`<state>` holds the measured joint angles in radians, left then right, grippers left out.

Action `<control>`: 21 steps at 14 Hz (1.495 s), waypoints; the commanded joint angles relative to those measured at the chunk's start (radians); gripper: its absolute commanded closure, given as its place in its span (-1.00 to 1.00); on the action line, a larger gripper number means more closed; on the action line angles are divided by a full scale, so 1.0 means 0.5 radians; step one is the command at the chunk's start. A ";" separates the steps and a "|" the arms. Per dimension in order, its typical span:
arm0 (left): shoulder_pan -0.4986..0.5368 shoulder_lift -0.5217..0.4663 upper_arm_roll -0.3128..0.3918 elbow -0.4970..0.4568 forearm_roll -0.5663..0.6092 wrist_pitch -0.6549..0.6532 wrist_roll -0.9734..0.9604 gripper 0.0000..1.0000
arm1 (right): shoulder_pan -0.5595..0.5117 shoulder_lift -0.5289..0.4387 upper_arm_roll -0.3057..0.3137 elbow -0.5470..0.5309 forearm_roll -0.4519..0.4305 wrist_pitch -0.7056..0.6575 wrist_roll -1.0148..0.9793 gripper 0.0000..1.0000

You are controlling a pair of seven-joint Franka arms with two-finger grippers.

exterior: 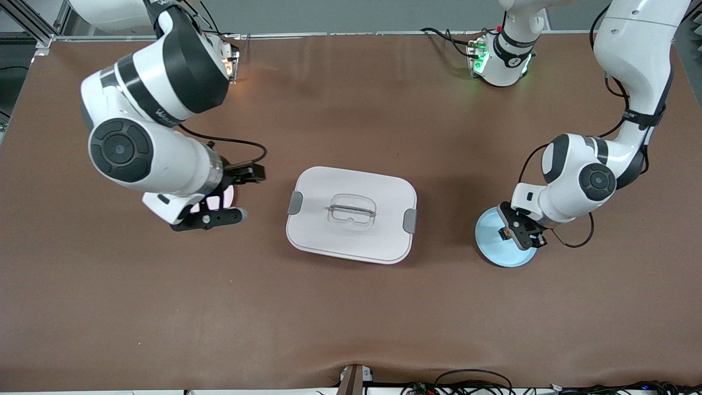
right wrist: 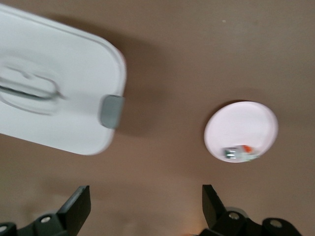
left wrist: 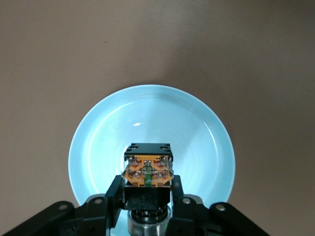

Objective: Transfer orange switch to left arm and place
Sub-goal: 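Lower the switch onto the blue plate while the right gripper withdraws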

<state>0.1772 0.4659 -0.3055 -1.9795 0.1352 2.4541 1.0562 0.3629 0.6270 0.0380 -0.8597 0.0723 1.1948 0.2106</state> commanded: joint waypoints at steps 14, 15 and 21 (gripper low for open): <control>0.106 -0.020 -0.033 0.029 0.178 0.146 0.272 -1.00 | -0.667 -0.199 -0.009 -0.048 -0.350 -0.451 -0.470 -1.00; 0.109 -0.051 -0.061 0.105 0.178 -0.001 0.186 -1.00 | -0.680 -0.199 -0.009 -0.051 -0.353 -0.451 -0.476 -1.00; 0.106 -0.382 -0.196 0.412 0.174 -0.704 -0.776 -1.00 | -0.775 -0.199 -0.008 -0.035 -0.344 -0.417 -0.467 -1.00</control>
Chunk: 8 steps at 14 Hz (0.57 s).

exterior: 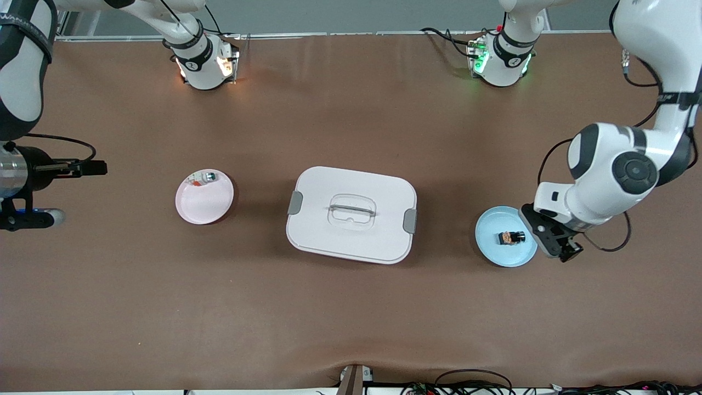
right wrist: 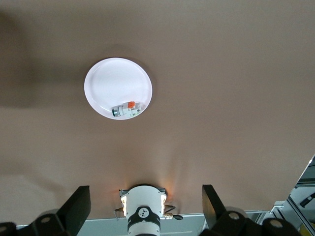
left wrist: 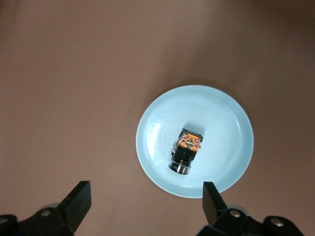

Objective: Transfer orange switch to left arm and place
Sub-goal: 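Open the left gripper and raise it away from the blue plate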

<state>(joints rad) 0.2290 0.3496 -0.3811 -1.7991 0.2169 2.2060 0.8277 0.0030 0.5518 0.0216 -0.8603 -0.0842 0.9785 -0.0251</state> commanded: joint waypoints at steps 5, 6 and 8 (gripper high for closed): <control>0.014 -0.502 -0.085 0.085 -0.099 -0.567 -1.121 -1.00 | -0.138 -0.109 0.043 -0.034 -0.013 0.040 -0.038 -1.00; 0.017 -0.545 -0.069 0.104 -0.172 -0.647 -1.176 -1.00 | -0.129 -0.137 0.040 -0.034 -0.016 0.059 -0.042 -1.00; 0.018 -0.598 -0.060 0.205 -0.194 -0.812 -1.363 -1.00 | -0.110 -0.186 0.058 -0.037 0.003 0.056 -0.042 -1.00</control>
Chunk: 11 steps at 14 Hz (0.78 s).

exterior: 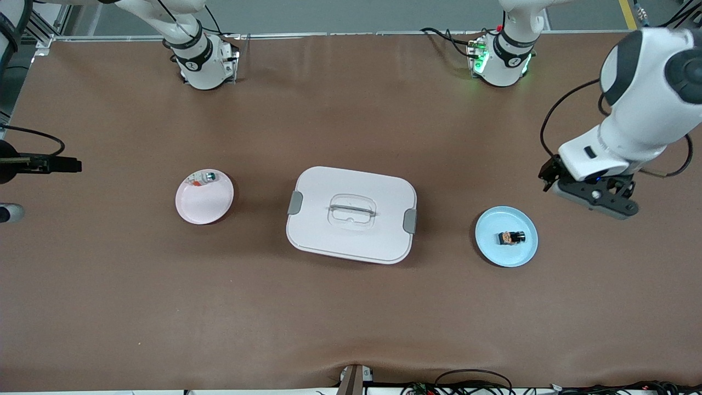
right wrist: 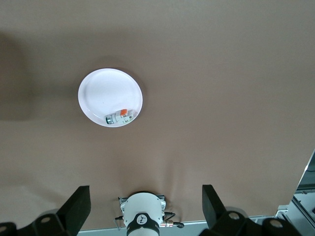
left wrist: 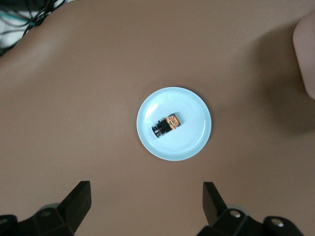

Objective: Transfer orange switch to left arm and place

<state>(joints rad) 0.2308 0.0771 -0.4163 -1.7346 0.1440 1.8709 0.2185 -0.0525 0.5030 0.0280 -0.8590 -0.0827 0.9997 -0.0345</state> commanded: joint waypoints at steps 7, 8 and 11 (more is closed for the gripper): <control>0.023 -0.053 -0.008 0.386 -0.049 -0.612 -0.615 -1.00 | -0.005 -0.159 0.058 -0.043 0.083 0.019 0.023 -1.00; 0.026 -0.053 -0.008 0.404 -0.049 -0.634 -0.621 -1.00 | -0.006 -0.180 0.064 -0.043 0.086 0.025 0.020 -1.00; 0.023 -0.062 0.029 0.465 -0.046 -0.655 -0.563 -1.00 | 0.010 -0.208 0.076 -0.046 0.098 0.028 0.023 -1.00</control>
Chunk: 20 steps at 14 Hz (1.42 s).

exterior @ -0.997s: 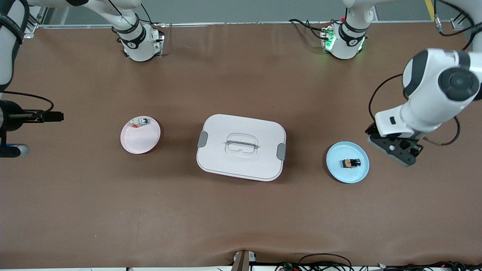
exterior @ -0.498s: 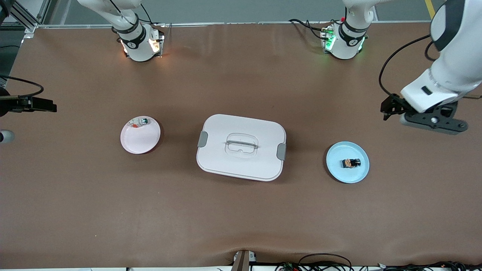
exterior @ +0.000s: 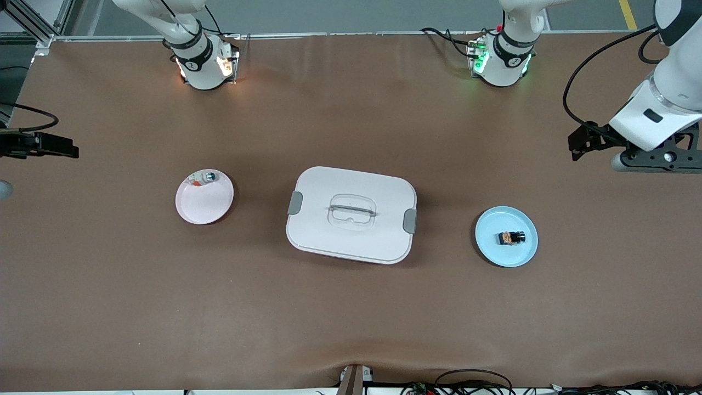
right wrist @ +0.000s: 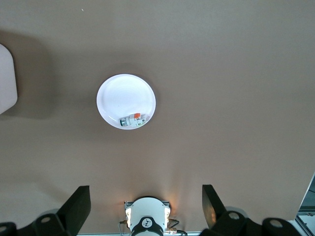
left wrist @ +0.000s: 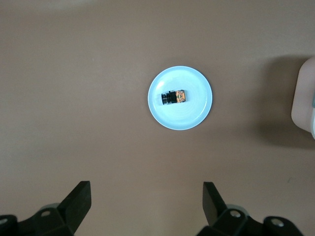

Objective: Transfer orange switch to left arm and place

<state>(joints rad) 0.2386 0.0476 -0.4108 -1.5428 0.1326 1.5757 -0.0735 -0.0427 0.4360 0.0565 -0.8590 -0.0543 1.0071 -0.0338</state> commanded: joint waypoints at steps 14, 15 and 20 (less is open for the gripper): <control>-0.456 -0.261 0.518 -0.086 -0.210 -0.191 -0.022 -1.00 | -0.090 -0.985 -0.003 -1.466 0.152 0.940 0.025 -1.00; -0.456 -0.291 0.518 -0.111 -0.210 -0.191 -0.022 -1.00 | -0.090 -1.013 -0.003 -1.503 0.152 0.971 0.025 -1.00; -0.450 -0.356 0.524 -0.151 -0.247 -0.197 -0.022 -1.00 | -0.086 -1.142 -0.003 -1.691 0.152 1.100 0.028 -1.00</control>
<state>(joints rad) 0.0248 -0.0967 -0.1680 -1.5937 0.0300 1.4806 -0.0782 -0.0671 -0.0775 0.0454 -1.6366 0.0056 1.5269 -0.0287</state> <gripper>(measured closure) 0.000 0.000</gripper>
